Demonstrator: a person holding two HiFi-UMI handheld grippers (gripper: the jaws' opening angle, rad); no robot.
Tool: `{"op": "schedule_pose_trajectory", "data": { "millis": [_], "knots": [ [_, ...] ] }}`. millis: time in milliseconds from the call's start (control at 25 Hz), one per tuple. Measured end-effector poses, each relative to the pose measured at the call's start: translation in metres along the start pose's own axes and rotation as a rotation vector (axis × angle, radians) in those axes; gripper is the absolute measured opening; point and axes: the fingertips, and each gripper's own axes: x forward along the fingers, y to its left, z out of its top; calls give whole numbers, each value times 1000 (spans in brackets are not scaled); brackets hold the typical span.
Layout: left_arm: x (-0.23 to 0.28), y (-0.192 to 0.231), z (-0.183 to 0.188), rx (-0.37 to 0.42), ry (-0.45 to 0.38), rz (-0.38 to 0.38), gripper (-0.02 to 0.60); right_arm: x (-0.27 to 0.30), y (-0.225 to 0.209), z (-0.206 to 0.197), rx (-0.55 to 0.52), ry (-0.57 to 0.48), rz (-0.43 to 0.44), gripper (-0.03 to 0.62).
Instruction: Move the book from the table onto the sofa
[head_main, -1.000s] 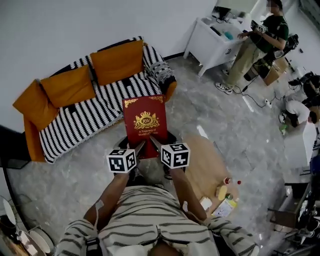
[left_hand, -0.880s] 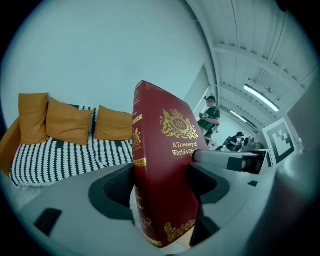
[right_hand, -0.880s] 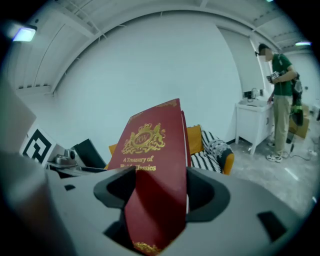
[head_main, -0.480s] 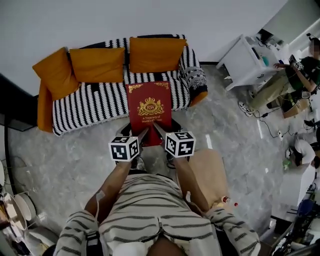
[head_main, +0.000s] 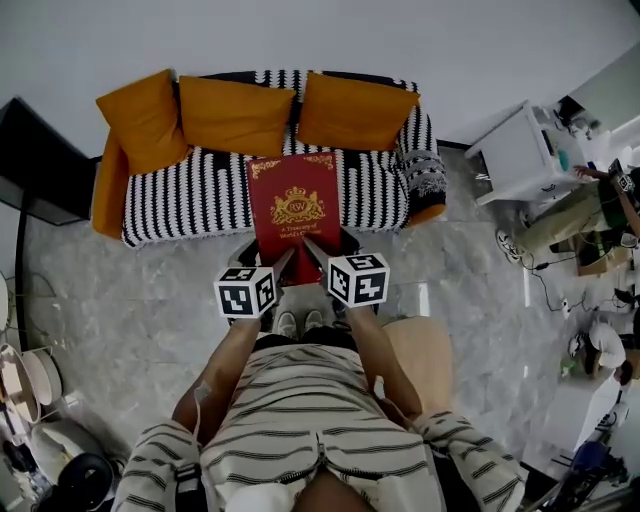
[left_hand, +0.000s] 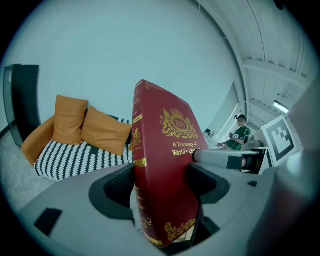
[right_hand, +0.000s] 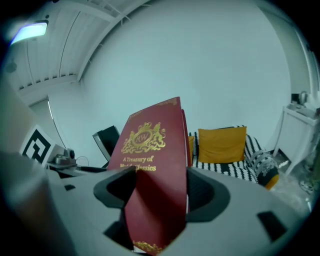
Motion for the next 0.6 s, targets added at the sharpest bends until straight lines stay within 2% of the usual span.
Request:
{"op": "schedule_pose_trajectory", "data": {
  "millis": [400,600],
  "knots": [
    [22,52,18,-68,-12,78,347,66,5,15,-30,60,80,324],
    [48,81,44,-110,-24,123,347,114,-2,38,-51,85,132,322]
  ]
}}
